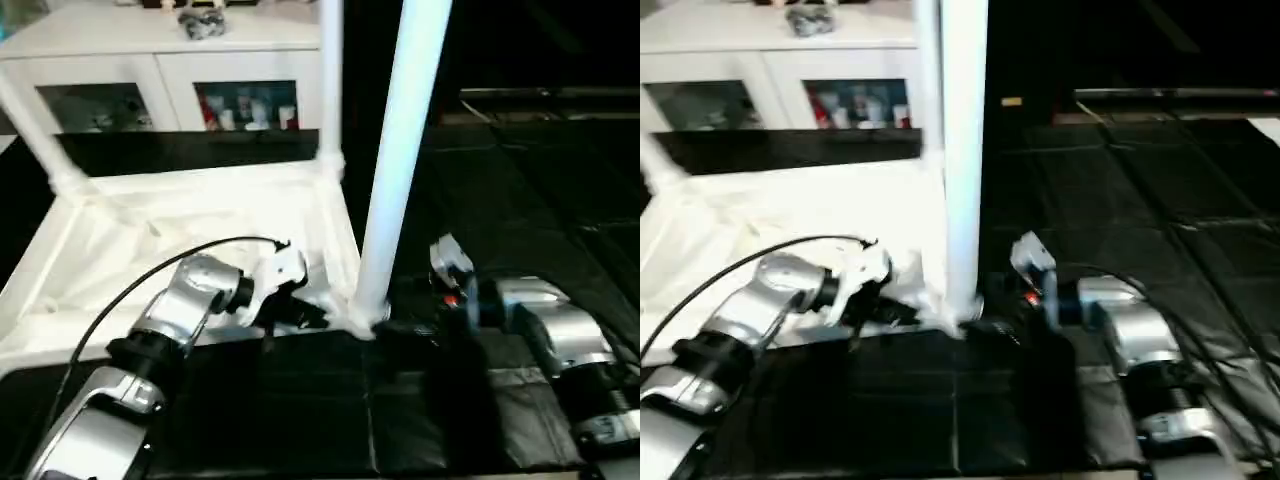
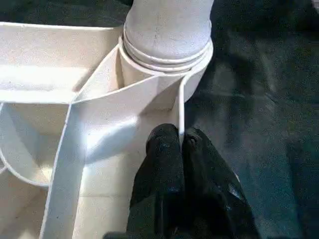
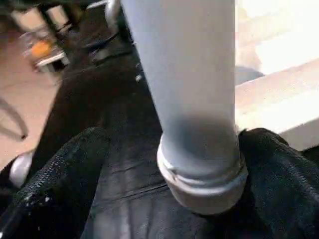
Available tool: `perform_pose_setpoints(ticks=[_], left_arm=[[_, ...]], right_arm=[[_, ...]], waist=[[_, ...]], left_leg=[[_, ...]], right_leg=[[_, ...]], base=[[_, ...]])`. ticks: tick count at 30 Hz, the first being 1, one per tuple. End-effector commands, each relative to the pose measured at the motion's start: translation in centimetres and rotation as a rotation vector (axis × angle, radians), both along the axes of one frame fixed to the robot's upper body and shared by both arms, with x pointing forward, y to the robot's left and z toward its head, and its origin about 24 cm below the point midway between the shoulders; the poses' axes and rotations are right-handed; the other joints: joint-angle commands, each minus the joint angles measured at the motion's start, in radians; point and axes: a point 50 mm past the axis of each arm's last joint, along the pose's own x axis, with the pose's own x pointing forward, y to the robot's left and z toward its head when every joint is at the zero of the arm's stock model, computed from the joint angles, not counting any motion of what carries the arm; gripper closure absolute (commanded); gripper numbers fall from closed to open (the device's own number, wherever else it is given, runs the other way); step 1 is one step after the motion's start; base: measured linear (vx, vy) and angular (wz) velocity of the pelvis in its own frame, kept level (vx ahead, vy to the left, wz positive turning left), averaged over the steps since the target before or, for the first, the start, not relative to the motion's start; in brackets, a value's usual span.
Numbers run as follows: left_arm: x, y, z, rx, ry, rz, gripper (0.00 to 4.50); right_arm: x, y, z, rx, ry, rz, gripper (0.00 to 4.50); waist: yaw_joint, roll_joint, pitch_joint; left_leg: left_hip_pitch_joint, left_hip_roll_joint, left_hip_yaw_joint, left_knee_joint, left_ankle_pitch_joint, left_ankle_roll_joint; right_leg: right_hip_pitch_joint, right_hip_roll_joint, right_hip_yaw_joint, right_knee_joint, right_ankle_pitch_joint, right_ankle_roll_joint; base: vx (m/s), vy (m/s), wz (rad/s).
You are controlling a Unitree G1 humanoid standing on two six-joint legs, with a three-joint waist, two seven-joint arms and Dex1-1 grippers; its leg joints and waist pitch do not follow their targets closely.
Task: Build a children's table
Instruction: Rotate leg to tighten
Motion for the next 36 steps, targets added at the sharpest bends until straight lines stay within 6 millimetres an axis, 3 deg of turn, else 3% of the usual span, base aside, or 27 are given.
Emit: perform_pose_setpoints(ticks=[1, 6, 28, 36], left_arm=[[-0.5, -0.7, 0.4, -0.002, -0.007, -0.087, 4.50], [-1.2, -0.5, 0.1, 0.020, 0.000, -0.145, 4.50], [-2.2, -0.6, -0.2, 0.036, 0.002, -0.191, 4.50], [-1.9, -0.8, -0.7, 0.049, -0.024, -0.130, 4.50]], right_arm=[[0.2, 0.2, 0.4, -0.002, -0.026, 0.040, 0.06], [0.7, 0.3, 0.5, 0.008, -0.044, 0.045, 0.40], [0.5, 2.0, 0.2, 0.058, -0.040, 0.161, 2.34], [-0.2, 2.2, -0.2, 0.059, -0.031, 0.160, 2.50]], waist=[[-0.001, -0.010, -0.070], [-0.002, -0.011, -0.070], [0.001, -0.011, -0.072], [0.003, -0.014, -0.072]], left_leg=[[-0.001, 0.004, 0.013, -0.064, -0.235, 0.069], [0.002, 0.004, 0.015, -0.064, -0.236, 0.062], [-0.002, 0.005, 0.014, -0.063, -0.221, 0.066], [-0.001, 0.005, 0.015, -0.062, -0.212, 0.068]], right_leg=[[0.060, -0.026, 0.036, -0.056, -0.278, -0.229], [0.055, -0.026, 0.040, -0.056, -0.295, -0.226], [0.057, -0.025, 0.041, -0.050, -0.278, -0.225], [0.057, -0.025, 0.042, -0.050, -0.279, -0.220]], base=[[0.000, 0.000, 0.00], [0.000, 0.000, 0.00], [0.000, 0.000, 0.00], [0.000, 0.000, 0.00]])
